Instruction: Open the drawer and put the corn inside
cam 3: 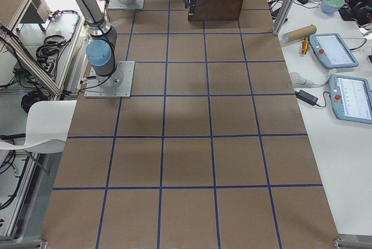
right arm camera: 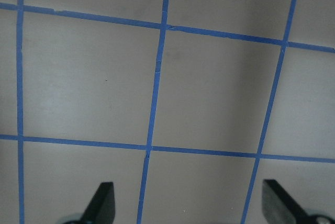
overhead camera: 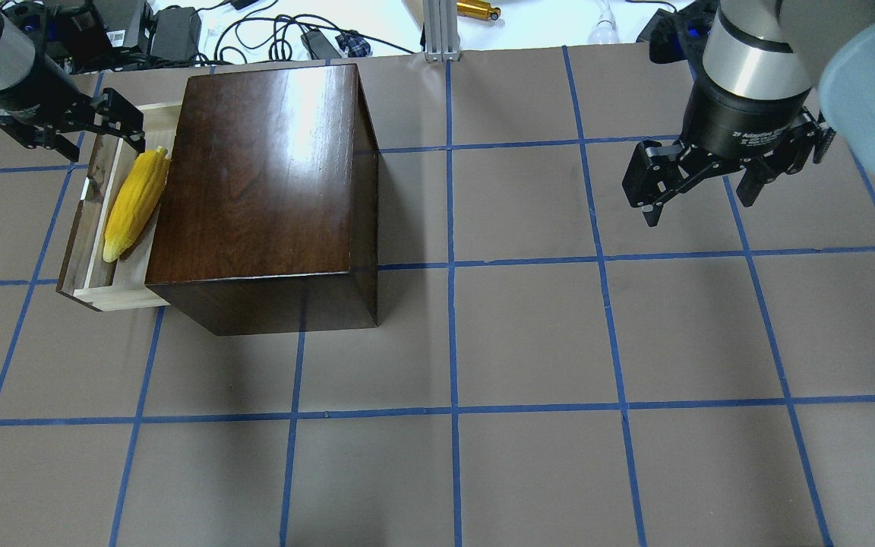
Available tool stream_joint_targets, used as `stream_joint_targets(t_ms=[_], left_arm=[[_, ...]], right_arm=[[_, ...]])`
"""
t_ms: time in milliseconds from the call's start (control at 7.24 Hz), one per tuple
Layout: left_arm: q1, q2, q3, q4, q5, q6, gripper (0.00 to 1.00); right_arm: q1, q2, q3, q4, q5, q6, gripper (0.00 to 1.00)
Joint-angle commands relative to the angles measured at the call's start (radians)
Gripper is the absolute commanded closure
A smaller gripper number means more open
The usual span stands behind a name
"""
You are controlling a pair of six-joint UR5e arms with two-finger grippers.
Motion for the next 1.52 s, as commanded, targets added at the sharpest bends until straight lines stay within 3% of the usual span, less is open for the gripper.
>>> stream_joint_targets(t_ms=[0, 276, 553, 1105, 1382], left_arm=[[-0.048, 0.102, -0.008, -0.054, 0.002, -0.002, 0.00], [-0.059, 0.176, 0.004, -0.168, 0.005, -0.005, 0.00], [-0.094, 0.206, -0.010, -0.180, 0.013, -0.010, 0.00], [-0.321, 0.152, 0.011, -0.170, -0.010, -0.186, 0.00], [-0.335, 0.143, 0.013, -0.169, -0.004, -0.188, 0.00]], right_arm=[[0.000, 0.000, 0.000, 0.000, 0.001, 0.000, 0.00], [0.000, 0.000, 0.000, 0.000, 0.001, 0.000, 0.00], [0.000, 0.000, 0.000, 0.000, 0.001, 0.000, 0.00], [0.000, 0.000, 0.000, 0.000, 0.001, 0.000, 0.00], [0.000, 0.001, 0.000, 0.000, 0.001, 0.000, 0.00]])
